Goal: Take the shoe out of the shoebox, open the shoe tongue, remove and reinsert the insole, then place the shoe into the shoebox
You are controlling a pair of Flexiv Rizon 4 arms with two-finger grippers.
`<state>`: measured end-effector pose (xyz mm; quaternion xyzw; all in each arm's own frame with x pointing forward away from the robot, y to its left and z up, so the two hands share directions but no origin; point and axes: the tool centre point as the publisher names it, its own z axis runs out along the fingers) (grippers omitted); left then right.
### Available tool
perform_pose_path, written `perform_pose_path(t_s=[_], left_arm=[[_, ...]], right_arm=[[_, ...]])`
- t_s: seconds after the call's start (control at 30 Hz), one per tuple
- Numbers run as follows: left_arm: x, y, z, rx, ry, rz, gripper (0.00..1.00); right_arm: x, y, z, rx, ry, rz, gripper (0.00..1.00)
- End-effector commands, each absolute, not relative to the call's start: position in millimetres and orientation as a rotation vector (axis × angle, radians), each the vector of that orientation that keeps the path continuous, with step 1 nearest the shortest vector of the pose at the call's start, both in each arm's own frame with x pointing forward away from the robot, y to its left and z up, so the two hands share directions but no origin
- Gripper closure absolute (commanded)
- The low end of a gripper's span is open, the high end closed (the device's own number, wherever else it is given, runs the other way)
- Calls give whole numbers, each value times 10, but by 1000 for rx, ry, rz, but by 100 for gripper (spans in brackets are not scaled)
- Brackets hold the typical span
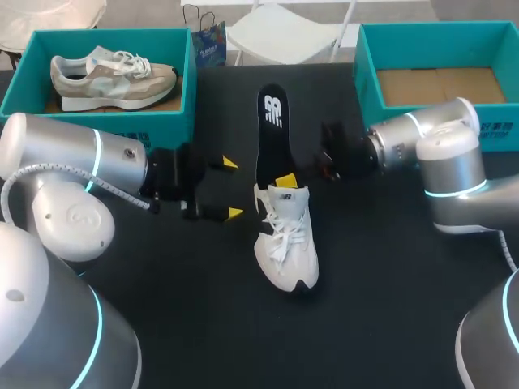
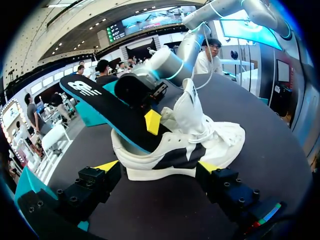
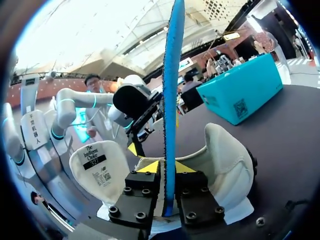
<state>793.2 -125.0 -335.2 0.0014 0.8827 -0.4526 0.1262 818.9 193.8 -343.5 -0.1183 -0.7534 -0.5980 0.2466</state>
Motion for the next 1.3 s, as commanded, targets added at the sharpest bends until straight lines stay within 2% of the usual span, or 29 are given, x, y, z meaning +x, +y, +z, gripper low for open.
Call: perform_pose_path(t_s=[0.03, 0.1, 0.37, 0.6, 0.67, 0.73, 0.8, 0.83, 1.3], left_arm=[[7937, -1260, -3348, 5, 2576, -1311, 0], [7937, -1260, -3348, 5, 2576, -1311, 0], [7937, -1260, -3348, 5, 2576, -1311, 0], [7937, -1260, -3348, 5, 2576, -1311, 0], [7937, -1260, -3348, 5, 2576, -1311, 0], [7937, -1260, -3348, 5, 2576, -1311, 0], [7937, -1260, -3348, 5, 2576, -1311, 0], [7937, -1260, -3348, 5, 2576, -1311, 0], [7937, -1260, -3348, 5, 2576, -1311, 0]], right_arm=[[8194, 1956, -3364, -320, -2080, -1627, 71], [8194, 1971, -3328, -307, -2090, -1629, 73], [8205, 2002, -3241, -277, -2115, -1649, 68], [8279, 2056, -3145, -233, -2145, -1647, 69], [8321, 2071, -3137, -225, -2154, -1641, 71], [8354, 2085, -3153, -219, -2150, -1630, 77], [8377, 2088, -3182, -226, -2140, -1603, 90], [8382, 2086, -3200, -234, -2141, -1587, 100], [8061, 1978, -3570, -403, -2074, -1421, 100]])
